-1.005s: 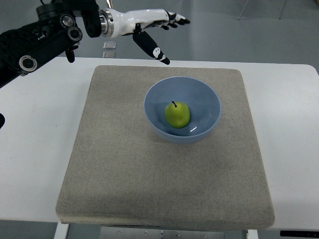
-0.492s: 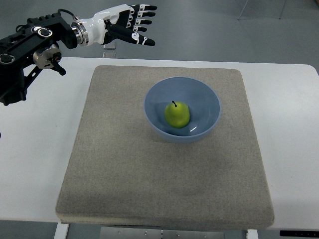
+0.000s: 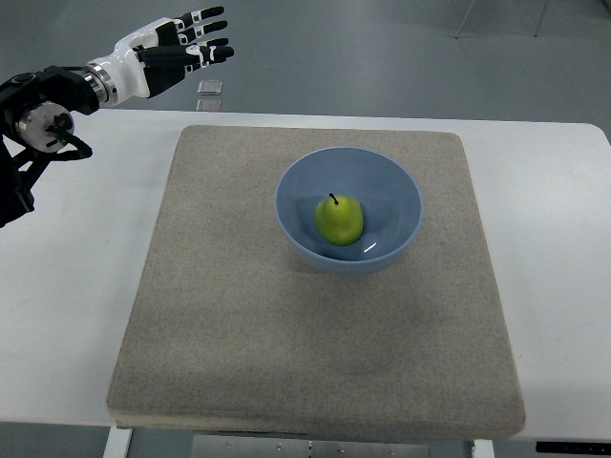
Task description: Place pear in bowl with left hand
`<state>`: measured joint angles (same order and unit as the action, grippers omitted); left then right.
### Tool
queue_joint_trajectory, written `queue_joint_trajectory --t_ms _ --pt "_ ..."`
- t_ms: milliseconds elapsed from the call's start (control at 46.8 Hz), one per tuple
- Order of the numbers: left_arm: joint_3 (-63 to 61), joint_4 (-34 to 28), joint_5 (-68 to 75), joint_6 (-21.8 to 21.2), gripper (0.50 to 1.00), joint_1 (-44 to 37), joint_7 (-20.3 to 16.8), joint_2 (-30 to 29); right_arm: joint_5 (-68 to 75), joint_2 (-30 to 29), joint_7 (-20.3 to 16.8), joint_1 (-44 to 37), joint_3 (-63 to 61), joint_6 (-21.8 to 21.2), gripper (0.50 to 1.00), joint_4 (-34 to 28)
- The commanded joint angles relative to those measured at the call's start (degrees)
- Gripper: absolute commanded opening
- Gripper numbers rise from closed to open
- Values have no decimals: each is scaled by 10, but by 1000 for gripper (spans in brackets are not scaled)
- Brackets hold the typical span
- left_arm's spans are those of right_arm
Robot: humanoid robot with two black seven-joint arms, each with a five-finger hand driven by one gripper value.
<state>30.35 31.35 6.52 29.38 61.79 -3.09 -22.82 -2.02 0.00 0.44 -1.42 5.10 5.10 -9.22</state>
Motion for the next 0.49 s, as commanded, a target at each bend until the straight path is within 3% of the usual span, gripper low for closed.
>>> queue_joint_trajectory --t_ms 0,471 --pt "0 -25 -65 51 994 -14 4 1 0 0 0 0 0 0 924 0" --pt "1 -31 -224 56 994 -79 73 4 0 0 0 0 0 0 924 0"
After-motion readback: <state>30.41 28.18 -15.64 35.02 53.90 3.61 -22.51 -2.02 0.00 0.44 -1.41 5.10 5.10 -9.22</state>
